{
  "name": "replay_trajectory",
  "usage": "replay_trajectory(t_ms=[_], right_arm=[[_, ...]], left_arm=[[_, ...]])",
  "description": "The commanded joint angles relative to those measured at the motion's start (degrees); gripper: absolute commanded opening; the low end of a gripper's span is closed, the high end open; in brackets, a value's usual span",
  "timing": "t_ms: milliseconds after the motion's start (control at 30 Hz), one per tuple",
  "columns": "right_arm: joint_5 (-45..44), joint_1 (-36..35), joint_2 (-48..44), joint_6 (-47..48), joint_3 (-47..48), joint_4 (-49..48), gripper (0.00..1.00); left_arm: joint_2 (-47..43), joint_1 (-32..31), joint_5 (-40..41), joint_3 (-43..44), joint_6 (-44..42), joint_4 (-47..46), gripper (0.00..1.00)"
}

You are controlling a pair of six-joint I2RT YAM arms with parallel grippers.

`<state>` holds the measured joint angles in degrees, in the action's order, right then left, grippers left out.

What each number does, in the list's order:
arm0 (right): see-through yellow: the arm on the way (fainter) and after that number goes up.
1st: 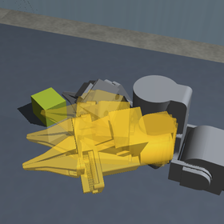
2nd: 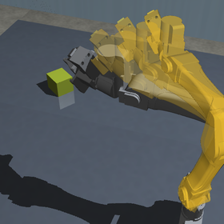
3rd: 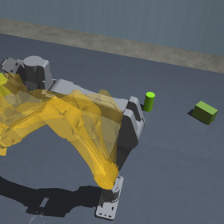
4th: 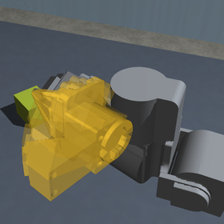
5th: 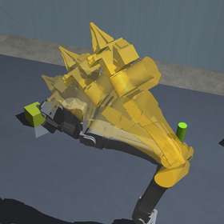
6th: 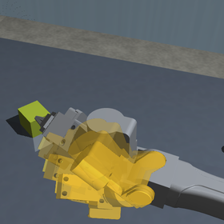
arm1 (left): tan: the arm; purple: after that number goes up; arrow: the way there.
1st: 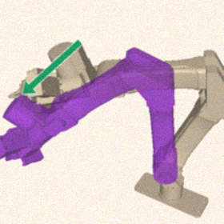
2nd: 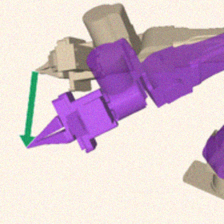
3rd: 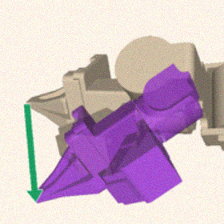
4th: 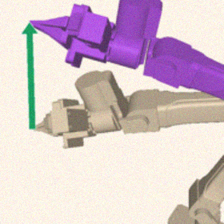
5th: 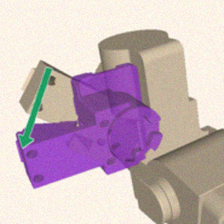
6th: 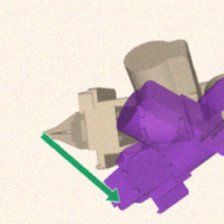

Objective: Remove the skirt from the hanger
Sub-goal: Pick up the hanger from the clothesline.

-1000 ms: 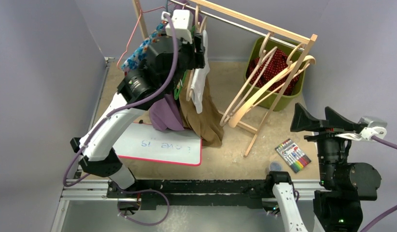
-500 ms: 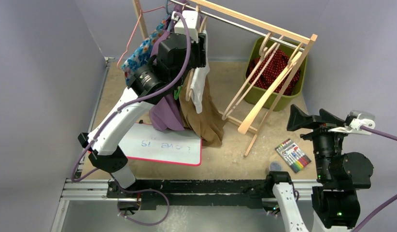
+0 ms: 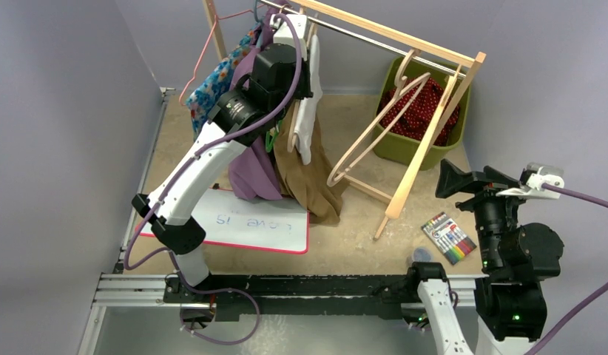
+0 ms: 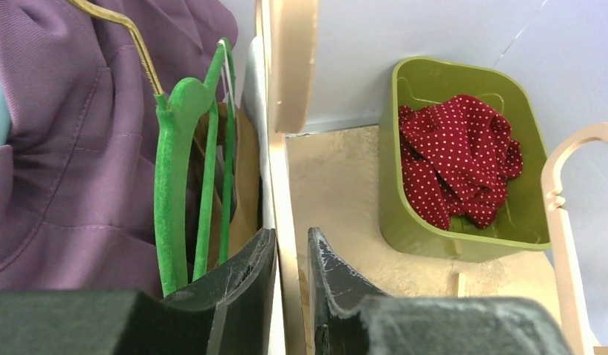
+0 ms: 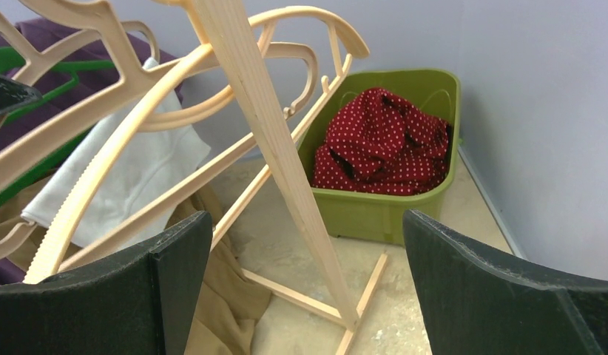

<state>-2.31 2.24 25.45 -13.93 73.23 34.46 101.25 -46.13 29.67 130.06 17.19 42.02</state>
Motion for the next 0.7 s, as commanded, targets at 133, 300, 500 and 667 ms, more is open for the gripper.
replay_trajectory(t_ms=[133, 300, 500, 667], right_arm=[[0.59, -0.37, 1.29, 0.73, -1.30, -1.00, 0.99], [0.55, -0.34, 1.36, 0.74, -1.33, -1.18, 0.99], [0.74, -0.39, 1.88, 0.90, -1.07, -1.65, 0.99], [1.08, -0.34, 2.37, 0.86, -1.21, -1.78, 0.99]], left_arm=[[-3.17, 0.54, -3.99, 0.33, 2.30, -4.51, 0.00], [-5.54, 0.64, -5.59, -2.43, 4.96, -8.06, 0.00], [-10.08, 1.10, -11.28, -8.93, 11.73, -15.36, 0.00], [-14.22, 1.91, -15.21, -14.85, 17.76, -22.88, 0.00]])
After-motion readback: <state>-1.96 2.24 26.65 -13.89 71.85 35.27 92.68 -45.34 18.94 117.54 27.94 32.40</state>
